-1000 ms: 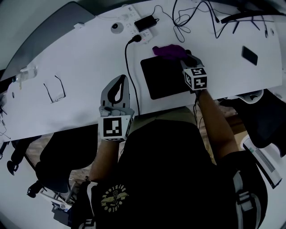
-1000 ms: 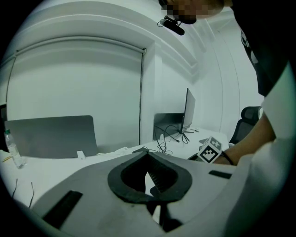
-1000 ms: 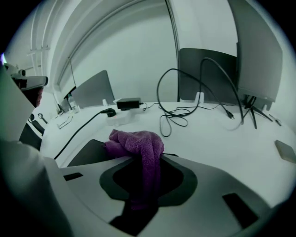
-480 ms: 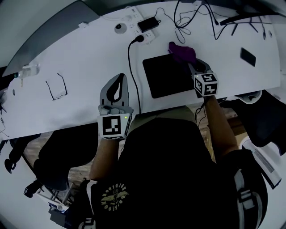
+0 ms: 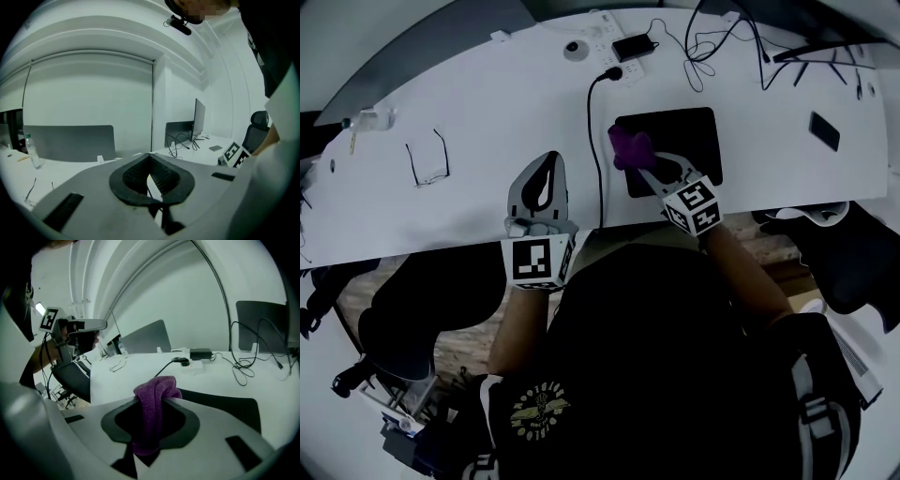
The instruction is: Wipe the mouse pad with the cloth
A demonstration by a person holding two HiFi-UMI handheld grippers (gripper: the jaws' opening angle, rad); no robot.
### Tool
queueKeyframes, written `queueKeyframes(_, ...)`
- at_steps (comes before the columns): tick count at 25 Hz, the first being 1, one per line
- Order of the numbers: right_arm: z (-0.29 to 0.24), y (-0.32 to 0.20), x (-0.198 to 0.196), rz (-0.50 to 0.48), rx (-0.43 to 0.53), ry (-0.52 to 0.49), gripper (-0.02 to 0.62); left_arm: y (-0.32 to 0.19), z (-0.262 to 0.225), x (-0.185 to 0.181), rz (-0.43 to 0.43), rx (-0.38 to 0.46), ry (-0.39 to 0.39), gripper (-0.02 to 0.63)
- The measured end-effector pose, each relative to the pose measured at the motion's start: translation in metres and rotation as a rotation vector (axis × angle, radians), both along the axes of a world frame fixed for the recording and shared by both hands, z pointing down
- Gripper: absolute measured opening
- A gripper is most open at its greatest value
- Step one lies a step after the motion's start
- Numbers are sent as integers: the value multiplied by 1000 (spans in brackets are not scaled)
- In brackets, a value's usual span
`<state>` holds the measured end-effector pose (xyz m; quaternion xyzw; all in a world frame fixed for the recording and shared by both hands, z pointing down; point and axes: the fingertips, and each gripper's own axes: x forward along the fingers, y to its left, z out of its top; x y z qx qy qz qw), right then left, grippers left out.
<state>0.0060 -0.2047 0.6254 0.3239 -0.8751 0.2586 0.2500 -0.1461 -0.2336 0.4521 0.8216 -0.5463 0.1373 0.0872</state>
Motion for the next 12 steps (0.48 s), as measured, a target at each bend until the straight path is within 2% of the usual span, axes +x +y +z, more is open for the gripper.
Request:
queueKeyframes(4,13,22,-27,-46,-54,-30,91,13,4,-21,-42,-34,-17,2)
queueKeyframes(6,26,31,-33,-58,-78,-13,91,19,6,-27,-55,-38,-15,2)
queueKeyframes(9,51,39,-27,-50,-110,46,91,24,7,-30,-56,-41,-19,2)
queueKeyframes(12,66,41,-9,-4,-144,81,91,26,9,-28,-42,-44,-24,2)
